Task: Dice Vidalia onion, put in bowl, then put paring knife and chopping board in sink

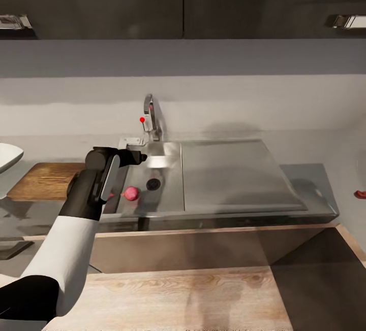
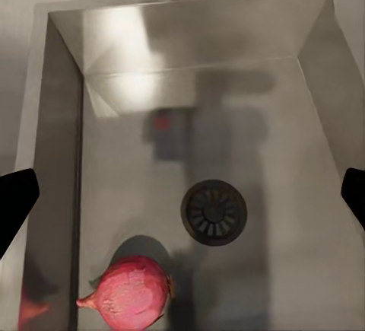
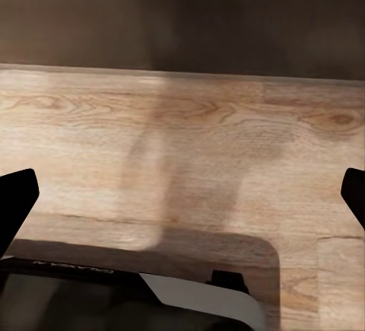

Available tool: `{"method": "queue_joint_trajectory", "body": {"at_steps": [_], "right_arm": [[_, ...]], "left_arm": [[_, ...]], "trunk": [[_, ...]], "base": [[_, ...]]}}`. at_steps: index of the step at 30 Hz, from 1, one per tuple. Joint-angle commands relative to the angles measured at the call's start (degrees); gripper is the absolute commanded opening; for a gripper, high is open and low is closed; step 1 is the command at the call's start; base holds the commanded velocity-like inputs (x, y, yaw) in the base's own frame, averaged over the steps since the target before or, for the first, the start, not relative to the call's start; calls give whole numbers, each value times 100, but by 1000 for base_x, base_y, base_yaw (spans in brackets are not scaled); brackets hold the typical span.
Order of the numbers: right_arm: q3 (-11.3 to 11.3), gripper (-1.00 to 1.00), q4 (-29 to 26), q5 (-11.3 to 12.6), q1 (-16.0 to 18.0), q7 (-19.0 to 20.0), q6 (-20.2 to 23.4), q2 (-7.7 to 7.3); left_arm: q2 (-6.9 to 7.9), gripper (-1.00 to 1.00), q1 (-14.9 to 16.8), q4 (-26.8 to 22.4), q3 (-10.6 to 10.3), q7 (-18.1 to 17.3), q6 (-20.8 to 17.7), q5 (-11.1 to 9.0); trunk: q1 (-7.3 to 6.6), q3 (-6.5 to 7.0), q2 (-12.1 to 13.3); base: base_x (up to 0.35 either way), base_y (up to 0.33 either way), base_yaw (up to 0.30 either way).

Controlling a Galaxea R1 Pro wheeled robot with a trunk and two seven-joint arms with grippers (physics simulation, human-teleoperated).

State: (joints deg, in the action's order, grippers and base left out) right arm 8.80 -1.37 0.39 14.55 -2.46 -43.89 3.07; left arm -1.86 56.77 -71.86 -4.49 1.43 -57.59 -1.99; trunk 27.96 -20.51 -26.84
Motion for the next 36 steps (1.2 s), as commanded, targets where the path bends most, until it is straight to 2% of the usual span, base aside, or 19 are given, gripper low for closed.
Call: {"method": "queue_joint_trajectory", "body": {"at_steps": [1,36], "right_arm": [[34,100,5,5,4,-26,-16,1],[34,100,5,5,4,-26,-14,1]], "left_arm": [[2,100,4,-4,-1,15,-24,-20],[9,100,1,551,1,15,-16,-20]], "trunk": [[2,-18,-9],[2,-339,-9]], "base": [[2,0,0],[0,0,0]]}}
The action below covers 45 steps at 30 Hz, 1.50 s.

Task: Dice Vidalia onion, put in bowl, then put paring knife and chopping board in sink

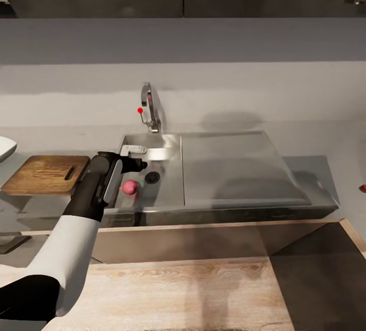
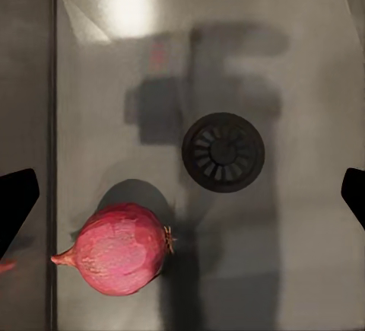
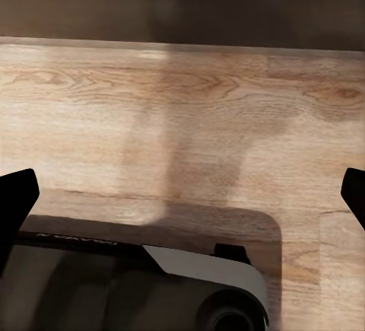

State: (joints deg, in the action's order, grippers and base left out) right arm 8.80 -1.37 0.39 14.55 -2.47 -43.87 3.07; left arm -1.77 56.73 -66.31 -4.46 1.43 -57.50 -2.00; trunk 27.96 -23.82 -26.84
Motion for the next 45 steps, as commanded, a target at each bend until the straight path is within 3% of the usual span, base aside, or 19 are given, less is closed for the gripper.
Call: {"method": "queue_joint_trajectory", "body": {"at_steps": [1,18,23,45], "right_arm": [[34,100,5,5,4,-26,-17,1],[34,100,5,5,4,-26,-17,1],[34,100,5,5,4,-26,-17,1],[34,100,5,5,4,-26,-17,4]], "left_arm": [[1,100,4,2,-2,15,-24,-20],[9,100,4,198,-2,6,-16,-20],[147,100,-3,251,-2,6,-21,-20],[161,100,-13,263,-2,6,-18,-20]], "trunk": [[2,-17,-9],[2,-174,-9],[2,-220,-9],[2,-423,-9]], "base": [[27,0,0],[67,0,0],[3,0,0],[0,0,0]]}}
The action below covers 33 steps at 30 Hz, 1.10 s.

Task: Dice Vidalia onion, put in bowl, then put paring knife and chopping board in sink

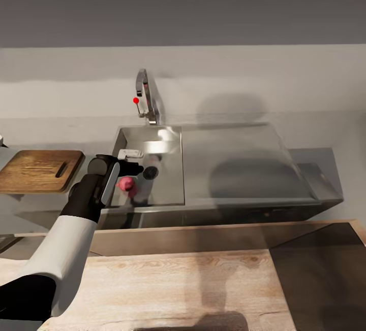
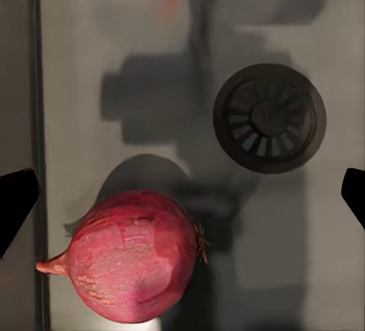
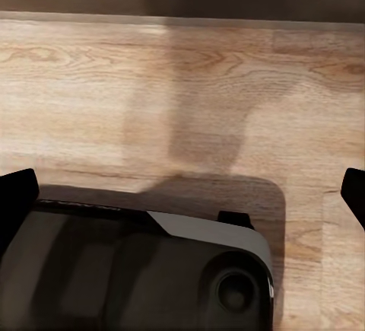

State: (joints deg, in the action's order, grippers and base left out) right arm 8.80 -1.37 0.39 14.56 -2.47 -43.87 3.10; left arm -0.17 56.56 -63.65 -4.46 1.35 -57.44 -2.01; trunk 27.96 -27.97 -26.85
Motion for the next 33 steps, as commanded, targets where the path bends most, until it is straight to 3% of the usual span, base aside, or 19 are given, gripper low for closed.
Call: {"method": "queue_joint_trajectory", "body": {"at_steps": [1,33], "right_arm": [[34,100,5,4,3,-26,-16,-1],[34,100,5,4,3,-26,-16,-3]], "left_arm": [[0,100,4,-2,-2,14,-25,-19],[1,100,1,125,-2,14,-24,-19]], "trunk": [[2,-17,-8],[2,-271,-8]], "base": [[0,0,0],[-21,0,0]]}}
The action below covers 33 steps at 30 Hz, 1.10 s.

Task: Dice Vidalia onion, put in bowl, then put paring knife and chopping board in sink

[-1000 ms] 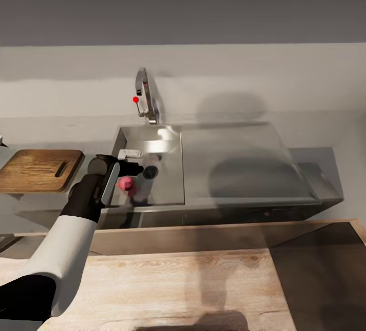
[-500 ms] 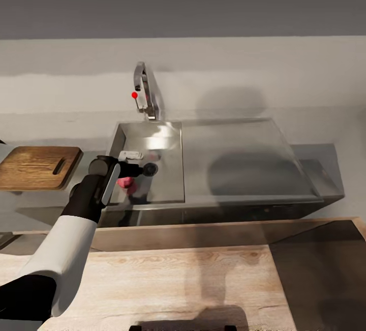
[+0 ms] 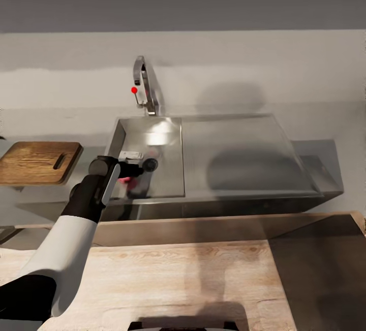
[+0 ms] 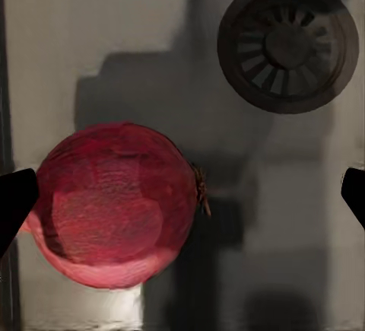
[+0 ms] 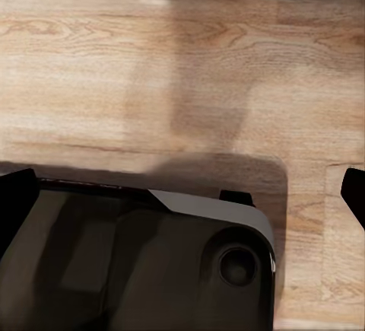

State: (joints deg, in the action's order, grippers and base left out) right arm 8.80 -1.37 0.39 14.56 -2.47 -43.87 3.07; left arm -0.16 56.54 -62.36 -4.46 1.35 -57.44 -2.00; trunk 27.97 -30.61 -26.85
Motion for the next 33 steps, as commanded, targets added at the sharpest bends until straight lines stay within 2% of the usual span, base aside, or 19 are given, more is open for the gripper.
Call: {"method": "queue_joint_trajectory", "body": {"at_steps": [1,16,23,33], "right_arm": [[34,100,5,5,3,-26,-16,1],[34,100,5,5,3,-26,-16,1],[34,100,5,5,3,-26,-16,1],[34,100,5,5,3,-26,-16,1]], "left_arm": [[0,100,2,-4,-2,14,-23,-19],[11,100,2,-18,-2,14,-22,-19],[129,100,3,-21,-2,14,-30,-19],[148,100,6,-22,-2,14,-30,-19]], "trunk": [[1,-8,-8],[1,-8,-8],[1,-9,-8],[1,-9,-8]], "base": [[-132,0,0],[-17,0,0],[19,0,0],[1,0,0]]}}
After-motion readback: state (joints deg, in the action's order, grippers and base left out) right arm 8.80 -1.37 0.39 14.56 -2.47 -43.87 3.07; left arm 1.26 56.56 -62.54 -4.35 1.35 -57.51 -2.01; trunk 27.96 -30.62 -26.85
